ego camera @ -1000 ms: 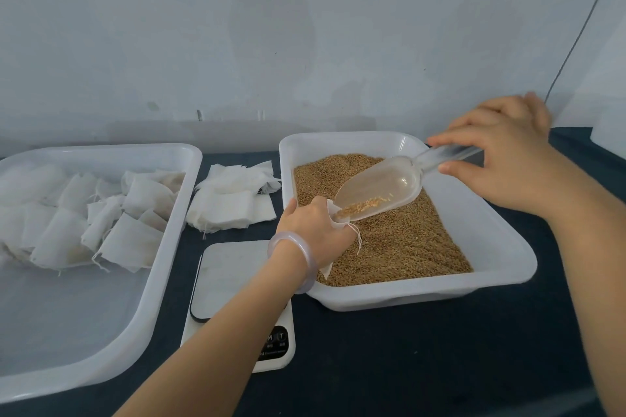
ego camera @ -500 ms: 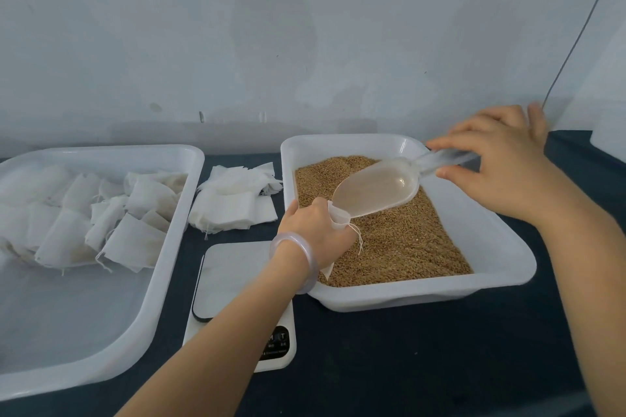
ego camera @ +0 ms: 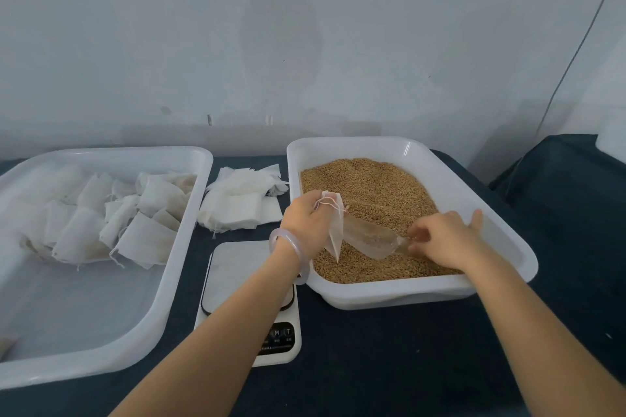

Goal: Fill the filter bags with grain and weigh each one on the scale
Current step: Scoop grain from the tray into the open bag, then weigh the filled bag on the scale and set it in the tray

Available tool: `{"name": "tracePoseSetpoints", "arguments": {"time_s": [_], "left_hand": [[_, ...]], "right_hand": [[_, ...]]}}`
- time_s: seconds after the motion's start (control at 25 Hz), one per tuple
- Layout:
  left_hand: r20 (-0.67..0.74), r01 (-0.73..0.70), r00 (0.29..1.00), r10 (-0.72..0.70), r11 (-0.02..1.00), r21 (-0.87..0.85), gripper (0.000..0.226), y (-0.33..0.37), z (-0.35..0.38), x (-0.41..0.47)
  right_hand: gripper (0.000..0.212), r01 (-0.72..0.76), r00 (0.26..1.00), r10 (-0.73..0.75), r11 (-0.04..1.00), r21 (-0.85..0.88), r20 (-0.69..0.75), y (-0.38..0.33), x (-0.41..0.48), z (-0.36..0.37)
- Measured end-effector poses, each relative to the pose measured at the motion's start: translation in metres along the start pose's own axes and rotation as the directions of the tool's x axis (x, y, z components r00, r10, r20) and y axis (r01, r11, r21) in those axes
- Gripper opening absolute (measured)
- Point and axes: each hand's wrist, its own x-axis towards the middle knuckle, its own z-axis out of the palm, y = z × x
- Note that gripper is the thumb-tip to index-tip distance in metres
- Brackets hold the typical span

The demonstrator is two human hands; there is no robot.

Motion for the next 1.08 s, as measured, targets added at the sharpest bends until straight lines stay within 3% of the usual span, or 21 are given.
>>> {"name": "tracePoseSetpoints", "arguments": {"time_s": [0.12,0.24,0.32,0.4,0.56,0.68,0.76,0.8,0.96,1.08], "left_hand": [[-0.004,0.016,1.0,-0.016,0.999,-0.03,0.034,0.0,0.0,0.001],[-0.015,-0.012,1.0,0.012,0.999,-0.048,0.035,0.004,-0.001,0.0],[-0.042,-0.05,0.998,0.048,0.998,-0.048,0.036,0.013,-0.008,-0.003],[-0.1,-0.078,0.992,0.073,0.996,-0.049,0.041,0.023,-0.021,-0.005],[-0.18,-0.115,0.976,0.121,0.992,0.044,0.034,0.031,-0.067,-0.014],[-0.014,-0.108,0.994,0.111,0.983,0.152,0.028,0.022,-0.114,-0.023],[0.184,-0.087,0.983,0.019,0.924,0.373,0.043,0.013,-0.138,-0.024],[0.23,-0.091,0.973,-0.028,0.865,0.493,0.04,0.01,-0.144,-0.022],[0.241,-0.163,0.969,-0.062,0.576,0.801,0.026,0.001,-0.139,-0.01],[0.257,-0.179,0.961,-0.1,0.479,0.859,0.024,-0.01,-0.133,-0.003]], "right_hand": [[0.027,0.037,0.999,-0.037,0.999,0.012,-0.021,-0.003,-0.003,-0.003],[0.049,0.253,0.961,-0.196,0.91,0.33,-0.194,-0.028,-0.017,-0.016],[0.061,0.36,0.932,-0.291,0.813,0.459,-0.216,-0.064,-0.032,-0.027],[0.052,0.431,0.9,-0.337,0.78,0.453,-0.277,-0.1,-0.041,-0.03],[0.012,0.514,0.858,-0.383,0.657,0.551,-0.344,-0.149,-0.04,-0.029],[0.013,0.531,0.845,-0.438,0.629,0.568,-0.305,-0.172,-0.029,-0.023],[0.015,0.532,0.839,-0.482,0.631,0.565,-0.252,-0.184,-0.018,-0.019],[0.015,0.53,0.837,-0.501,0.644,0.552,-0.22,-0.189,-0.014,-0.017],[0.012,0.562,0.819,-0.557,0.732,0.386,-0.137,-0.201,0.0,-0.01],[0.019,0.588,0.799,-0.599,0.763,0.269,-0.05,-0.203,0.002,0.0]]}}
